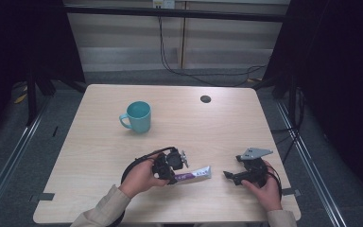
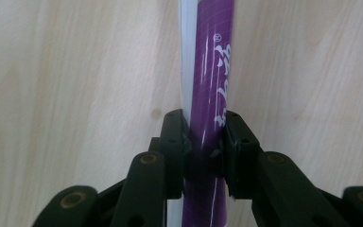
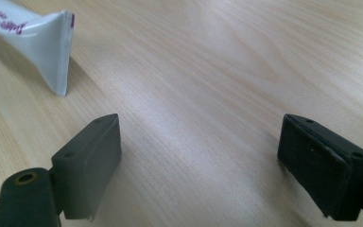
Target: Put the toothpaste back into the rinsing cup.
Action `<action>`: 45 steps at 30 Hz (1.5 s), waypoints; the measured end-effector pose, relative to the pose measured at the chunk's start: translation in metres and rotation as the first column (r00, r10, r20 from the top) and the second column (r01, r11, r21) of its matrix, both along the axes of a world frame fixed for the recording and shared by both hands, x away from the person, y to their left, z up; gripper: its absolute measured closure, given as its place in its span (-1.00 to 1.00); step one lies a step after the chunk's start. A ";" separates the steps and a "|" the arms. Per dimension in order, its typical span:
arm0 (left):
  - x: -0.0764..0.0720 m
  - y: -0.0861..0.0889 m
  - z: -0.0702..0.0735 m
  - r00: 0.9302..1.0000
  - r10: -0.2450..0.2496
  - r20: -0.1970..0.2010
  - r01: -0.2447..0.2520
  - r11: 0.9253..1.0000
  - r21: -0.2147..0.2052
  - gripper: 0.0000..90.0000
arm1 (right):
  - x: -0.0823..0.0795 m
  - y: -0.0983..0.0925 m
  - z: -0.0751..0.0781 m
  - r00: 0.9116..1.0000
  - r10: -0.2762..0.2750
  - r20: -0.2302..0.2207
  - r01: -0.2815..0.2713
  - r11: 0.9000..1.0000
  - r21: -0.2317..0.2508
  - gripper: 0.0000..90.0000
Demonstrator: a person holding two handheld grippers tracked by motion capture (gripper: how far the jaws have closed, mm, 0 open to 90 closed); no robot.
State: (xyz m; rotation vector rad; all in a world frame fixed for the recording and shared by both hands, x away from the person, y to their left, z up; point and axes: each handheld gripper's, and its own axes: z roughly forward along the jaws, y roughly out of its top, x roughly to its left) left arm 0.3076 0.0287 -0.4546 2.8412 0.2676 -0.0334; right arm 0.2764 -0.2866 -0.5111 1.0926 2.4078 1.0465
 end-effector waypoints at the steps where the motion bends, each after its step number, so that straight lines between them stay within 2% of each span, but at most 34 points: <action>1: 0.001 0.003 0.001 1.000 0.009 -0.006 -0.009 1.000 -0.009 0.64 | 0.000 0.000 0.000 1.000 0.000 0.000 0.000 1.000 0.000 -0.69; 4: 0.004 0.012 0.006 1.000 0.022 0.002 -0.022 1.000 -0.021 0.65 | 0.000 0.000 0.000 1.000 -0.001 0.000 0.001 1.000 0.000 -0.69; 5: 0.008 0.020 0.010 1.000 0.029 -0.003 -0.029 0.999 -0.021 0.65 | 0.000 0.000 0.000 1.000 0.000 0.000 0.000 1.000 0.000 -0.69; 8: 0.009 0.029 0.011 0.999 0.050 -0.002 -0.050 0.998 -0.034 0.65 | 0.000 0.000 0.000 1.000 -0.001 0.000 0.001 1.000 0.000 -0.69; 9: 0.013 0.039 0.012 0.998 0.058 -0.007 -0.058 0.998 -0.033 0.65 | 0.000 0.000 0.000 1.000 0.000 0.000 0.000 1.000 0.000 -0.69; 11: 0.015 0.043 0.012 0.998 0.062 -0.008 -0.062 0.998 -0.027 0.65 | 0.000 0.000 0.000 1.000 0.000 0.000 0.000 1.000 0.000 -0.69; 13: 0.017 0.057 0.010 0.995 0.095 0.003 -0.095 0.995 -0.023 0.65 | 0.000 0.000 0.000 1.000 -0.001 0.000 0.001 1.000 0.000 -0.69; 14: 0.017 0.057 0.010 0.995 0.095 0.003 -0.095 0.995 -0.023 0.65 | 0.000 0.000 0.000 1.000 -0.001 0.000 0.001 1.000 0.000 -0.69; 15: 0.018 0.062 0.008 0.994 0.113 -0.005 -0.113 0.993 -0.037 0.65 | 0.000 0.000 0.000 1.000 -0.001 0.000 0.001 1.000 0.000 -0.69; 17: 0.022 0.075 0.006 0.991 0.131 -0.011 -0.131 0.991 -0.024 0.65 | 0.000 0.000 0.000 1.000 -0.001 0.000 0.001 1.000 0.000 -0.69; 18: 0.022 0.075 0.006 0.991 0.131 -0.011 -0.131 0.991 -0.024 0.65 | 0.000 0.000 0.000 1.000 -0.001 0.000 0.001 1.000 0.000 -0.69; 19: 0.023 0.082 0.005 0.988 0.156 -0.005 -0.156 0.987 -0.029 0.65 | 0.000 0.000 0.000 1.000 -0.001 0.000 0.001 1.000 0.000 -0.69; 23: 0.026 0.093 0.003 0.985 0.170 -0.009 -0.170 0.985 -0.028 0.65 | 0.000 0.000 0.000 1.000 0.000 0.000 0.000 1.000 0.000 -0.69; 26: 0.026 0.097 0.001 0.983 0.182 -0.011 -0.182 0.983 -0.029 0.65 | 0.000 0.000 0.000 1.000 0.000 0.000 0.000 1.000 0.000 -0.69; 27: 0.027 0.100 -0.001 0.983 0.185 -0.024 -0.185 0.982 -0.027 0.65 | 0.000 0.000 0.000 1.000 0.000 0.000 0.000 1.000 0.000 -0.69; 29: 0.027 0.103 -0.003 0.980 0.197 -0.033 -0.199 0.979 -0.043 0.65 | 0.000 0.000 0.000 1.000 -0.001 0.001 0.001 1.000 0.000 -0.69; 33: 0.028 0.103 -0.004 0.981 0.189 -0.036 -0.190 0.981 -0.034 0.64 | 0.000 0.000 0.000 1.000 0.000 0.001 0.000 1.000 0.000 -0.69; 34: 0.027 0.103 -0.006 0.980 0.198 -0.033 -0.199 0.979 -0.040 0.64 | 0.000 0.000 0.000 1.000 0.000 0.001 0.000 1.000 0.000 -0.69; 45: 0.030 0.101 -0.005 0.976 0.209 -0.057 -0.211 0.977 -0.021 0.62 | 0.000 0.000 0.000 1.000 0.000 0.001 0.000 1.000 0.000 -0.69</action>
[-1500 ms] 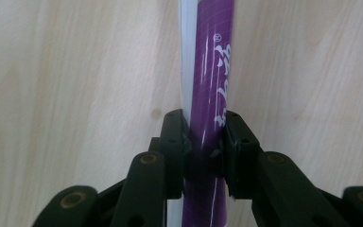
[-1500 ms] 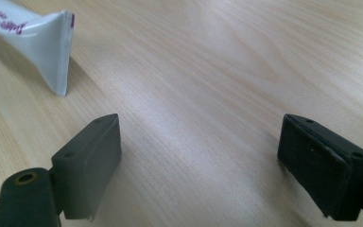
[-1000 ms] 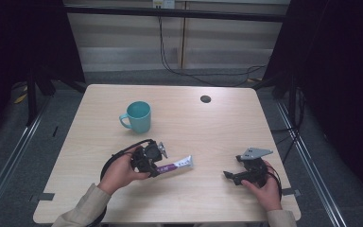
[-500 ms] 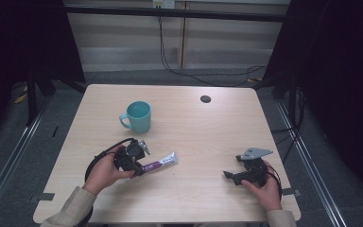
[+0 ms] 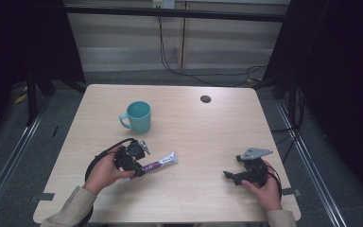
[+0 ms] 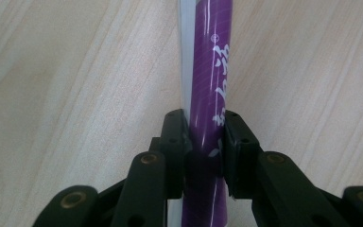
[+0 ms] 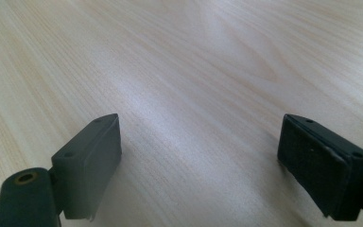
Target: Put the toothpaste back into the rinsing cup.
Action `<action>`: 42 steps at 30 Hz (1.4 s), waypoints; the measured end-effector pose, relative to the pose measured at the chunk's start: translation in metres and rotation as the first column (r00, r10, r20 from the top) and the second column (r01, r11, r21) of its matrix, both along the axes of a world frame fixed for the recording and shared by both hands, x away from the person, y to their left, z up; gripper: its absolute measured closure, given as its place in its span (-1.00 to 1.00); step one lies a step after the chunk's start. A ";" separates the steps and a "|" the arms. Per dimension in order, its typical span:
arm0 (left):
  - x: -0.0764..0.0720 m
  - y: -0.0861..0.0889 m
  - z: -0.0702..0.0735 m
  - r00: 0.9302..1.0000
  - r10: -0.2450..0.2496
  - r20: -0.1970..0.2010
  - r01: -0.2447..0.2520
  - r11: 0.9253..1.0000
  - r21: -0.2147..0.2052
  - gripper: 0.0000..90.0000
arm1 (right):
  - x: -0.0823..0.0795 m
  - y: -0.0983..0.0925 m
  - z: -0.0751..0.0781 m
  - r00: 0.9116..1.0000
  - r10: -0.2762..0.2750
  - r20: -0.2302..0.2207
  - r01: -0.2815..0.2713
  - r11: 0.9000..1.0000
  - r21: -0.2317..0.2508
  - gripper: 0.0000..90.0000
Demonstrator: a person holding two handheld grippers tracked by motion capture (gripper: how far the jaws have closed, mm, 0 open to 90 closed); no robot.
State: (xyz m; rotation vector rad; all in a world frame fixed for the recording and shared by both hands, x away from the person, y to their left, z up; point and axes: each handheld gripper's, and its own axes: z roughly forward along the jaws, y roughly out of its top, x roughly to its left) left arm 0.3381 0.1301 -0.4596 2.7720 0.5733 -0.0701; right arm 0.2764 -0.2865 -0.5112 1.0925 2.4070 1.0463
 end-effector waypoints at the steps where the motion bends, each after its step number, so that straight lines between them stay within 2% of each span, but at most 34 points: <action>1: 0.001 0.000 0.000 1.000 0.000 -0.007 0.000 1.000 0.002 0.61 | 0.000 0.000 0.000 1.000 0.000 0.000 0.000 1.000 0.000 -0.69; 6: 0.002 -0.001 0.004 1.000 0.012 0.004 -0.012 1.000 -0.007 0.49 | 0.000 0.000 0.000 1.000 0.000 0.000 0.000 1.000 0.000 -0.69; 8: 0.002 -0.002 0.007 1.000 0.024 0.004 -0.024 1.000 -0.014 0.37 | 0.000 0.000 0.000 1.000 0.001 0.002 -0.001 1.000 0.000 -0.69; 9: 0.003 -0.004 0.009 1.000 0.008 0.001 -0.008 1.000 -0.003 0.34 | 0.000 0.000 0.000 1.000 0.000 0.000 0.000 1.000 0.000 -0.69; 13: 0.005 -0.014 0.012 1.000 0.009 0.011 -0.009 1.000 -0.002 0.15 | 0.000 0.000 0.000 1.000 0.001 0.001 -0.001 1.000 0.000 -0.69; 21: 0.006 -0.035 0.008 1.000 -0.002 0.010 0.001 1.000 0.023 0.13 | 0.000 0.000 0.000 1.000 0.001 0.001 -0.001 1.000 0.000 -0.69; 22: 0.006 -0.039 0.006 1.000 -0.010 0.016 0.009 0.999 0.036 0.13 | 0.000 0.000 0.000 1.000 0.000 0.000 0.000 1.000 0.000 -0.69; 26: 0.006 -0.047 0.002 1.000 -0.010 0.008 0.010 0.999 0.039 0.15 | 0.000 0.000 0.000 1.000 0.000 0.000 0.000 1.000 0.000 -0.69; 33: 0.009 -0.054 -0.004 1.000 -0.023 -0.002 0.023 0.997 0.069 0.17 | 0.000 0.000 0.000 1.000 0.000 0.000 0.000 1.000 0.000 -0.69; 41: 0.009 -0.059 -0.007 1.000 -0.030 0.006 0.029 0.996 0.087 0.23 | 0.000 0.000 0.000 1.000 0.000 0.000 0.000 1.000 0.000 -0.69; 42: 0.009 -0.060 -0.007 0.999 -0.037 0.008 0.036 0.994 0.099 0.23 | 0.000 0.000 0.000 1.000 0.001 0.000 -0.001 1.000 0.000 -0.69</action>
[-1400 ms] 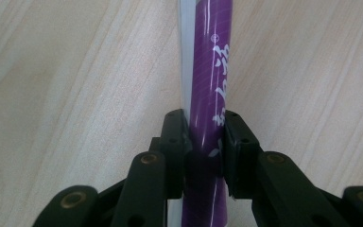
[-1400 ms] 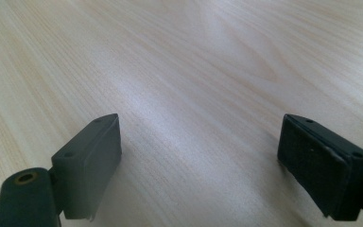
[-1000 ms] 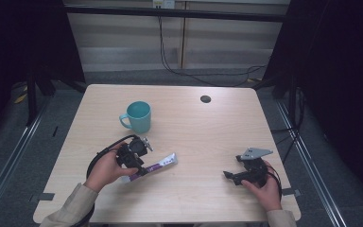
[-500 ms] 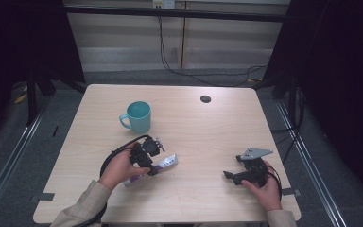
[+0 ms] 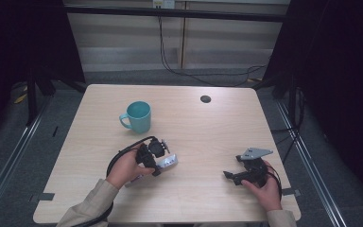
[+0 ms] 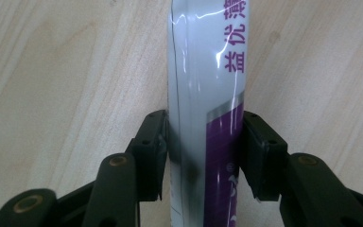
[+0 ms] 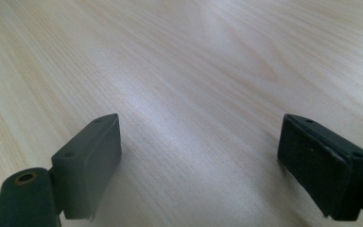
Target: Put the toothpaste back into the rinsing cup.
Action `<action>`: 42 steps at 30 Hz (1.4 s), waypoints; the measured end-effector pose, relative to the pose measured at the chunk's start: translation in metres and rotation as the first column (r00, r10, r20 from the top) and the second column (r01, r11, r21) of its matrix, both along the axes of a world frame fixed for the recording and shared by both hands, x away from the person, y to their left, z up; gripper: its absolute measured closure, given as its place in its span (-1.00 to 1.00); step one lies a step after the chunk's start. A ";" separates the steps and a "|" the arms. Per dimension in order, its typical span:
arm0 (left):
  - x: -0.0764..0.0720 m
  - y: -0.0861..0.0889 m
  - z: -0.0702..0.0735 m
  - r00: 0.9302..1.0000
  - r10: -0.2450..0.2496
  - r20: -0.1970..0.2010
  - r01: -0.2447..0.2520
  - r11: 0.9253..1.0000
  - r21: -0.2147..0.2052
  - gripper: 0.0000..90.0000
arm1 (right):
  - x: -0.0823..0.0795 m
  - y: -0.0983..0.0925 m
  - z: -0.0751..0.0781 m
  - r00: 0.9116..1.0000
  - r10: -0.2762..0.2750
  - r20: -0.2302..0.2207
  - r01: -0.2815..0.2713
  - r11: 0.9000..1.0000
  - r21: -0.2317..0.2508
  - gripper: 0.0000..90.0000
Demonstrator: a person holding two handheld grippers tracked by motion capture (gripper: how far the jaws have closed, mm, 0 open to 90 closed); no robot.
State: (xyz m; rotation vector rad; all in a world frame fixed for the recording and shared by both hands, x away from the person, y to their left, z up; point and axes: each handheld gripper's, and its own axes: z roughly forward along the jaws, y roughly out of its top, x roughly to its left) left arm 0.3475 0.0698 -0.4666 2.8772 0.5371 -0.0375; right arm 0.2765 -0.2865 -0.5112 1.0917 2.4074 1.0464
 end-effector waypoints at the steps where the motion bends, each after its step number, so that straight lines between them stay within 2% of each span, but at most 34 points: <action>1: 0.000 0.000 0.000 1.000 0.008 0.005 -0.008 1.000 -0.001 0.23 | 0.000 0.000 0.000 1.000 0.000 0.001 0.000 1.000 0.000 -0.69; 5: 0.000 -0.001 -0.001 1.000 0.000 0.022 0.000 1.000 0.011 0.18 | 0.000 0.000 0.000 1.000 0.000 0.001 0.000 1.000 0.000 -0.69; 6: -0.001 -0.001 0.000 1.000 -0.022 0.021 0.022 1.000 0.001 0.18 | 0.000 0.000 0.000 1.000 0.000 0.000 0.000 1.000 0.000 -0.69; 8: -0.001 0.000 -0.001 1.000 -0.020 0.021 0.020 1.000 -0.015 0.27 | 0.000 0.000 0.000 1.000 0.000 0.001 0.000 1.000 0.000 -0.69; 13: -0.001 0.000 0.000 0.999 -0.033 0.020 0.033 0.999 -0.009 0.34 | 0.000 0.000 0.000 1.000 -0.001 -0.001 0.001 1.000 0.000 -0.69; 18: -0.002 -0.003 0.001 1.000 -0.007 0.012 0.007 1.000 0.014 0.45 | 0.000 0.000 0.000 1.000 0.001 0.001 -0.001 1.000 -0.001 -0.69; 20: -0.002 -0.005 0.001 1.000 -0.006 0.012 0.006 0.999 0.033 0.57 | 0.000 0.000 0.000 1.000 0.001 0.002 -0.001 1.000 -0.001 -0.69; 23: -0.001 -0.006 0.001 1.000 0.010 0.005 -0.011 0.999 0.037 0.63 | 0.000 0.000 0.000 1.000 0.000 0.001 0.000 1.000 0.000 -0.69; 27: -0.003 -0.006 0.002 0.999 0.041 0.019 -0.042 0.998 0.040 0.66 | 0.000 0.000 0.000 1.000 -0.001 -0.001 0.001 1.000 0.000 -0.69; 28: -0.003 -0.003 0.003 0.999 0.046 0.019 -0.046 0.999 0.020 0.67 | 0.000 0.000 0.000 1.000 -0.001 -0.001 0.001 1.000 0.000 -0.69; 32: -0.004 0.001 0.004 0.998 0.060 0.007 -0.060 0.998 0.000 0.67 | 0.000 0.000 0.000 1.000 -0.001 -0.001 0.001 1.000 0.000 -0.69; 34: -0.003 0.008 0.009 0.996 0.085 0.004 -0.085 0.995 -0.049 0.67 | 0.000 0.000 0.000 1.000 -0.001 -0.001 0.001 1.000 0.000 -0.69; 35: -0.003 0.008 0.009 0.996 0.085 0.004 -0.085 0.995 -0.049 0.67 | 0.000 0.000 0.000 1.000 -0.001 -0.001 0.001 1.000 0.000 -0.69; 36: -0.002 0.013 0.014 0.996 0.094 0.007 -0.093 0.992 -0.085 0.67 | 0.000 0.000 0.000 1.000 -0.001 -0.001 0.001 1.000 0.000 -0.69; 37: -0.002 0.013 0.014 0.996 0.094 0.007 -0.093 0.992 -0.085 0.67 | 0.000 0.000 0.000 1.000 -0.001 -0.001 0.001 1.000 0.000 -0.69; 39: -0.001 0.018 0.019 0.994 0.105 0.018 -0.102 0.987 -0.122 0.67 | 0.000 0.000 0.000 1.000 -0.001 -0.001 0.001 1.000 0.000 -0.69; 41: 0.001 0.027 0.024 0.991 0.130 0.015 -0.125 0.977 -0.174 0.67 | 0.000 0.000 0.000 1.000 -0.001 0.000 0.001 1.000 0.000 -0.69; 42: 0.002 0.029 0.026 0.990 0.141 0.010 -0.137 0.973 -0.184 0.66 | 0.000 0.000 0.000 1.000 -0.001 -0.001 0.001 1.000 0.000 -0.69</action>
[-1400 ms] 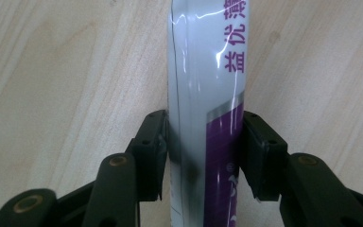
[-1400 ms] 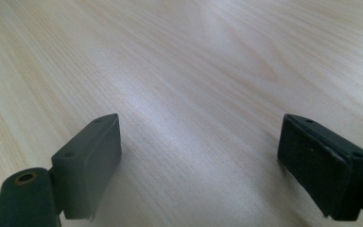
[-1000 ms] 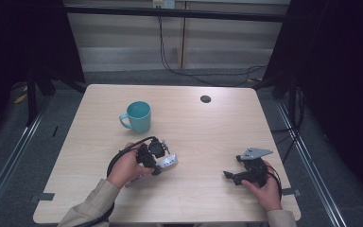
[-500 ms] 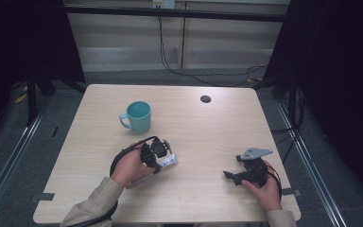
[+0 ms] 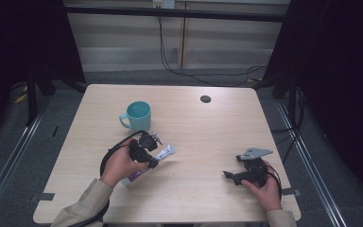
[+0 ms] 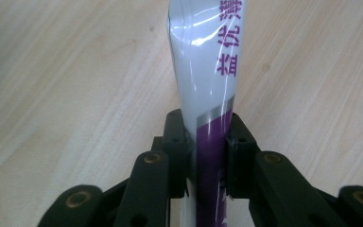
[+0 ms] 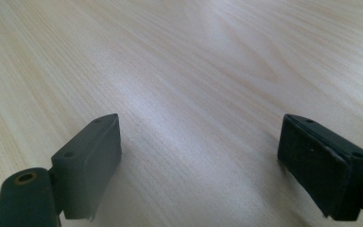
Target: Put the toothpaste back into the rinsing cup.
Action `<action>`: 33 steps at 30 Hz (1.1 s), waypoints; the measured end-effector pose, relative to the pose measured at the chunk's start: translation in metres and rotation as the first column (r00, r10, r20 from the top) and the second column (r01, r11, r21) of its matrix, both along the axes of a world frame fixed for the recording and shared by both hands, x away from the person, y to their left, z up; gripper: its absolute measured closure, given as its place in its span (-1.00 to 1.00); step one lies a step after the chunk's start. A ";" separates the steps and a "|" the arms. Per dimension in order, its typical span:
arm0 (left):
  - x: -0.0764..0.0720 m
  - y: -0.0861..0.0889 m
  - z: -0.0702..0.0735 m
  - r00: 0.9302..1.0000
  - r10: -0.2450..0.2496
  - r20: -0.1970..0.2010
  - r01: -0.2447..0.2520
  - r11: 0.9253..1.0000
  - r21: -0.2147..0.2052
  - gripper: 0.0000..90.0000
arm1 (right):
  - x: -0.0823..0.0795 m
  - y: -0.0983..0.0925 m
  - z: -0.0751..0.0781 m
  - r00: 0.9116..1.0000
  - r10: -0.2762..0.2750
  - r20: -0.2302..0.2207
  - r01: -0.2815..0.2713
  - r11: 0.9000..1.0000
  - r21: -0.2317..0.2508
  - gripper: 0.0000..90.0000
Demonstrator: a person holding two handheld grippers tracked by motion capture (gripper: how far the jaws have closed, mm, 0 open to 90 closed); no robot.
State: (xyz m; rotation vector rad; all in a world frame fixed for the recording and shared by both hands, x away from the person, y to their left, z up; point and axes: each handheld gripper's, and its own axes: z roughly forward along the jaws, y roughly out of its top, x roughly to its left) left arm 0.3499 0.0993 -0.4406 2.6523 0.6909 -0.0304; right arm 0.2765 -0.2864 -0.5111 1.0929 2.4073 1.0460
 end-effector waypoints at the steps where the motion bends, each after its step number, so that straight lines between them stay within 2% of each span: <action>1: 0.000 0.000 0.000 1.000 0.000 0.000 0.000 1.000 0.000 0.66 | 0.000 0.000 0.000 1.000 0.000 0.000 0.000 1.000 0.000 -0.69; 2: 0.002 0.005 0.002 1.000 0.012 0.009 -0.012 1.000 -0.020 0.67 | 0.000 0.000 0.000 1.000 0.000 0.000 0.000 1.000 0.000 -0.69; 4: 0.003 0.007 0.003 1.000 0.019 0.009 -0.019 0.999 -0.026 0.66 | 0.000 0.000 0.000 1.000 0.000 0.000 0.000 1.000 0.000 -0.69; 8: 0.006 0.015 0.006 0.998 0.050 0.030 -0.048 0.997 -0.066 0.67 | 0.000 0.000 0.000 1.000 0.000 0.000 0.000 1.000 0.000 -0.69; 9: 0.007 0.017 0.006 0.998 0.058 0.032 -0.056 0.995 -0.079 0.67 | 0.000 0.000 0.000 1.000 0.000 0.000 0.000 1.000 0.000 -0.69; 10: 0.008 0.021 0.008 0.996 0.086 0.038 -0.082 0.991 -0.109 0.66 | 0.000 0.000 0.000 1.000 0.000 0.000 0.000 1.000 0.000 -0.69; 11: 0.008 0.021 0.008 0.996 0.086 0.038 -0.082 0.991 -0.109 0.67 | 0.000 0.000 0.000 1.000 0.000 0.000 0.000 1.000 0.000 -0.69; 12: 0.009 0.025 0.010 0.993 0.112 0.047 -0.105 0.985 -0.133 0.67 | 0.000 0.000 0.000 1.000 0.000 0.000 0.000 1.000 0.000 -0.69; 13: 0.009 0.025 0.010 0.993 0.112 0.047 -0.105 0.985 -0.133 0.67 | 0.000 0.000 0.000 1.000 0.000 0.000 0.000 1.000 0.000 -0.69; 14: 0.011 0.029 0.012 0.989 0.136 0.055 -0.125 0.978 -0.165 0.67 | 0.000 0.000 0.000 1.000 0.000 0.000 0.000 1.000 0.000 -0.69; 15: 0.011 0.029 0.012 0.989 0.136 0.055 -0.125 0.978 -0.165 0.67 | 0.000 0.000 0.000 1.000 0.000 0.000 0.000 1.000 0.000 -0.69; 16: 0.012 0.033 0.015 0.988 0.146 0.058 -0.133 0.974 -0.186 0.67 | 0.000 0.000 0.000 1.000 0.000 0.000 0.000 1.000 0.000 -0.69; 17: 0.012 0.033 0.015 0.988 0.146 0.058 -0.133 0.974 -0.186 0.67 | 0.000 0.000 0.000 1.000 0.000 0.000 0.000 1.000 0.000 -0.69; 19: 0.014 0.037 0.018 0.984 0.166 0.065 -0.149 0.965 -0.215 0.67 | 0.000 0.000 0.000 1.000 0.000 0.000 0.000 1.000 0.000 -0.69; 21: 0.014 0.038 0.019 0.982 0.178 0.068 -0.159 0.963 -0.219 0.67 | 0.000 0.000 0.000 1.000 0.000 0.000 0.000 1.000 0.000 -0.69; 22: 0.015 0.041 0.021 0.977 0.198 0.072 -0.175 0.953 -0.247 0.67 | 0.000 0.000 0.000 1.000 0.000 0.000 0.000 1.000 0.000 -0.69; 23: 0.015 0.041 0.021 0.977 0.198 0.072 -0.175 0.953 -0.247 0.67 | 0.000 0.000 0.000 1.000 0.000 0.000 0.000 1.000 0.000 -0.69; 24: 0.016 0.044 0.023 0.975 0.206 0.081 -0.178 0.948 -0.265 0.67 | 0.000 0.000 0.000 1.000 0.000 0.000 0.000 1.000 0.000 -0.69; 25: 0.016 0.044 0.023 0.975 0.206 0.081 -0.178 0.948 -0.265 0.67 | 0.000 0.000 0.000 1.000 0.000 0.000 0.000 1.000 0.000 -0.69; 26: 0.016 0.047 0.025 0.970 0.223 0.097 -0.187 0.940 -0.285 0.67 | 0.000 0.000 0.000 1.000 0.000 0.000 0.000 1.000 0.000 -0.69; 27: 0.016 0.047 0.025 0.970 0.223 0.097 -0.187 0.940 -0.285 0.67 | 0.000 0.000 0.000 1.000 0.000 0.000 0.000 1.000 0.000 -0.69; 29: 0.016 0.049 0.027 0.965 0.240 0.106 -0.197 0.930 -0.310 0.67 | 0.000 0.000 0.000 1.000 0.000 0.000 0.000 1.000 0.000 -0.69; 31: 0.016 0.051 0.030 0.961 0.255 0.112 -0.207 0.924 -0.322 0.67 | 0.000 0.000 0.000 1.000 0.000 0.000 0.000 1.000 0.000 -0.69; 32: 0.017 0.053 0.032 0.956 0.271 0.111 -0.221 0.916 -0.336 0.68 | 0.000 0.000 0.000 1.000 0.000 0.000 0.000 1.000 0.000 -0.69; 33: 0.017 0.053 0.032 0.956 0.271 0.111 -0.221 0.916 -0.336 0.68 | 0.000 0.000 0.000 1.000 0.000 0.000 0.000 1.000 0.000 -0.69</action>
